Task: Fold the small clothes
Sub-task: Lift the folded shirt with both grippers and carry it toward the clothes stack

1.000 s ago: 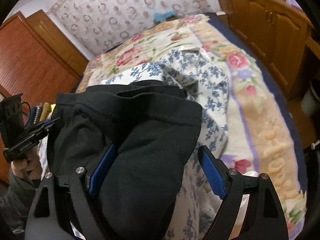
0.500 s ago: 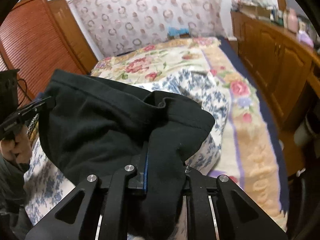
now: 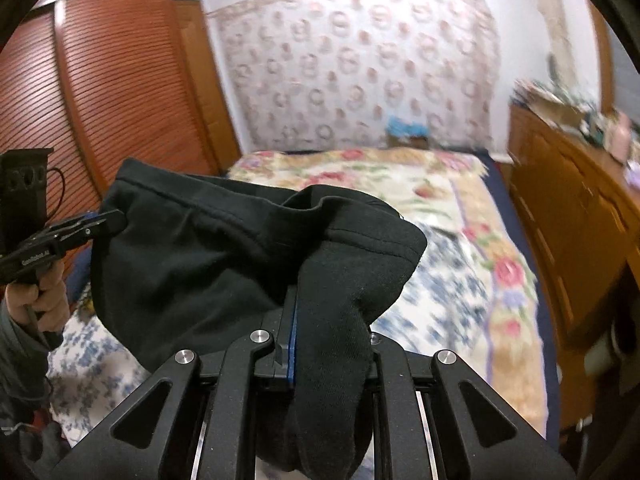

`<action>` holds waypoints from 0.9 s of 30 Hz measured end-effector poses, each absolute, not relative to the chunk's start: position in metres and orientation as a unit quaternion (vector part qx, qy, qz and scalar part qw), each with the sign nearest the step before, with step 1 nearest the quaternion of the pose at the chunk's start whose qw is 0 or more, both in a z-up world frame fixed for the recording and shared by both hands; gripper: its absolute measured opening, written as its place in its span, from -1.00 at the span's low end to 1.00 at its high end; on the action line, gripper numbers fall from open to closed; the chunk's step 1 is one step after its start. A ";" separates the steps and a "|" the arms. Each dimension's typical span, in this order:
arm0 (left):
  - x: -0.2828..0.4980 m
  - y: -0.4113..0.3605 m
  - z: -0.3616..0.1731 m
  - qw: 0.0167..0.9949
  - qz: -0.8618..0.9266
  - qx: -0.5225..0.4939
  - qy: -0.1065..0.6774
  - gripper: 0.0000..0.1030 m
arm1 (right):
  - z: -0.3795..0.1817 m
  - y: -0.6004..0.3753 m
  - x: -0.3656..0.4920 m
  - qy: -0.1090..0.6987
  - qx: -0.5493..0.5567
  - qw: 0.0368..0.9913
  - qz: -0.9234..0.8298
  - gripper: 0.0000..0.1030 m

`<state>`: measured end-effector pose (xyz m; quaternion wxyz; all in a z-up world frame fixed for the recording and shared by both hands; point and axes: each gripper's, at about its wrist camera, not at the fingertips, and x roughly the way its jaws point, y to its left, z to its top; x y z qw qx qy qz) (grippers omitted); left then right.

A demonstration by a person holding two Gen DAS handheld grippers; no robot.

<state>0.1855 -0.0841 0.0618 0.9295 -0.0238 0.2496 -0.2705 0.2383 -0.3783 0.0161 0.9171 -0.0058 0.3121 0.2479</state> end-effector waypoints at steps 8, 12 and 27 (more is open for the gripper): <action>0.154 0.014 0.065 0.956 -0.179 -0.035 0.229 -0.78 | 0.034 -0.269 0.268 0.296 -0.048 0.897 0.324 -0.79; 0.139 0.063 0.058 0.967 -0.126 -0.049 0.216 -0.78 | 0.049 -0.207 0.284 0.286 -0.088 0.884 0.359 -0.79; 0.087 0.186 -0.032 0.961 0.045 -0.166 0.216 -0.78 | 0.057 0.091 0.314 0.260 -0.279 0.792 0.476 -0.79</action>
